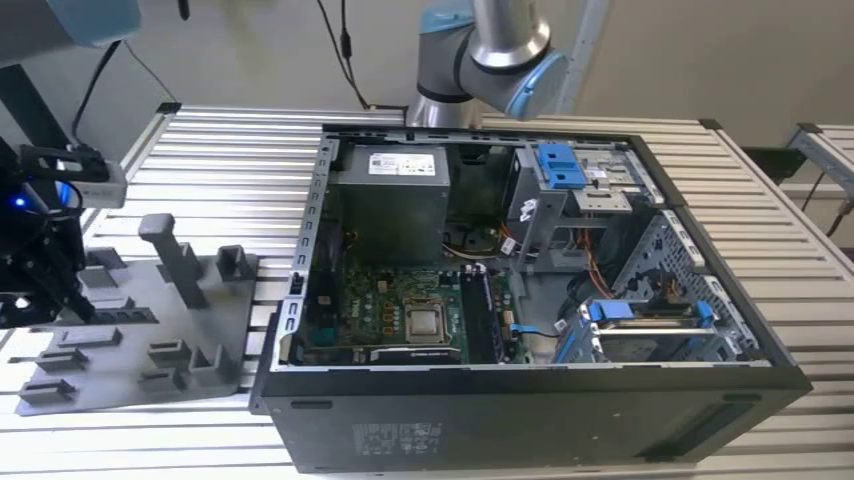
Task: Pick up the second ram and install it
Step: 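Pick up the second ram and move it above second insertion slot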
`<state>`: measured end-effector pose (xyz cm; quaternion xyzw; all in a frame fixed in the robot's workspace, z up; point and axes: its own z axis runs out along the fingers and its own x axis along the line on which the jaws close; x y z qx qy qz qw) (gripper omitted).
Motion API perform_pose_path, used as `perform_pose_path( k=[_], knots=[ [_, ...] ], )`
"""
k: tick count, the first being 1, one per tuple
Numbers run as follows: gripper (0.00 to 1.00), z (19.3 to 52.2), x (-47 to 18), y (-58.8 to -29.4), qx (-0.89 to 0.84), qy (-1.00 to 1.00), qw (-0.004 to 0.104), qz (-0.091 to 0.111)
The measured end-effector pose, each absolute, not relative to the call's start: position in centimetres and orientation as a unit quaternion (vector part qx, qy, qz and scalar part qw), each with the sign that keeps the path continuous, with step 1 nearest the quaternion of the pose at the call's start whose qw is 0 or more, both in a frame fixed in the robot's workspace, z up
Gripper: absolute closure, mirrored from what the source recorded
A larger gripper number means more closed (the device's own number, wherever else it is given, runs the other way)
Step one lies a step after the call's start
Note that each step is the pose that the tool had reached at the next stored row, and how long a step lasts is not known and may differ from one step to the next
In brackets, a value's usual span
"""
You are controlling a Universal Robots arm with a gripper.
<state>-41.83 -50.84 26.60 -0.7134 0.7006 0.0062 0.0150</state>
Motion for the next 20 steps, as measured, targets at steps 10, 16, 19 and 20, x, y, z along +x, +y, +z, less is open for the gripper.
perform_pose_path(
  k=[10,16,19,20],
  knots=[
    [0.86,27.4,-41.8,-50.7,-0.706,0.708,0.019,0.008],
    [0.86,29.1,-41.8,-50.6,-0.706,0.708,0.019,0.008],
    [0.86,30.2,-41.8,-50.6,-0.706,0.708,0.019,0.008],
    [0.86,30.6,-41.8,-50.6,-0.706,0.708,0.019,0.009]
  ],
)
